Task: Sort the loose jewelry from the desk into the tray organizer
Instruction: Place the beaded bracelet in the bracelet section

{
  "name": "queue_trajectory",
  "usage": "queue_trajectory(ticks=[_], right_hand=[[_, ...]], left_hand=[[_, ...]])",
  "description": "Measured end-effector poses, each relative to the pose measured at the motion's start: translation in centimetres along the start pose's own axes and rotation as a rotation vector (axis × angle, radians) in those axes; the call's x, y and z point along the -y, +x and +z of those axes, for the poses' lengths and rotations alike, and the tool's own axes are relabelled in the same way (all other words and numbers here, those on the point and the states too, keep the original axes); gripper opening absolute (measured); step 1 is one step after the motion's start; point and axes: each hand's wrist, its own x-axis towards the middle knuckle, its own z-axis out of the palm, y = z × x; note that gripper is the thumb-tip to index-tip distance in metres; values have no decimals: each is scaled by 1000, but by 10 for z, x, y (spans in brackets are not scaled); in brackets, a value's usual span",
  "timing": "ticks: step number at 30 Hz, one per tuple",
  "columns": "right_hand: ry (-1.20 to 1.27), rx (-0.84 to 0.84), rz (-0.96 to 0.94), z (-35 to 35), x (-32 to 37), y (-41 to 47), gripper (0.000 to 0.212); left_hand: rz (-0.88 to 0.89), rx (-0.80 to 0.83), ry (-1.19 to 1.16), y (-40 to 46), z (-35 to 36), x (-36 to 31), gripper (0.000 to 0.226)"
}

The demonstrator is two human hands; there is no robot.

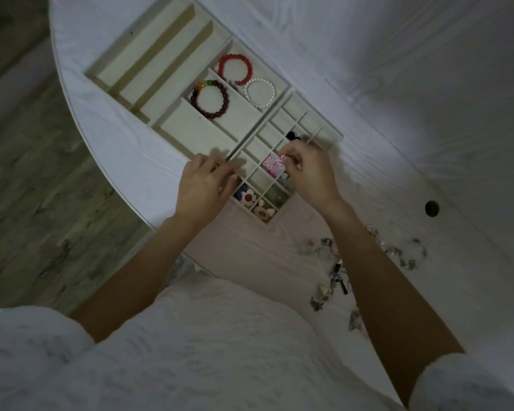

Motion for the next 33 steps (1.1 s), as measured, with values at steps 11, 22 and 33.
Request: queue_trajectory(ticks=[11, 22, 33], right_hand=[[-282, 128, -330, -12, -5, 9, 12], [-258, 0, -215, -8, -10, 8, 22], [-487, 51, -155, 16, -18, -6, 20]], left_hand=[[37, -53, -47, 1, 8, 0, 24], [29, -29, -46, 0, 7, 1, 27], [29, 8, -33, 1, 7, 2, 27]])
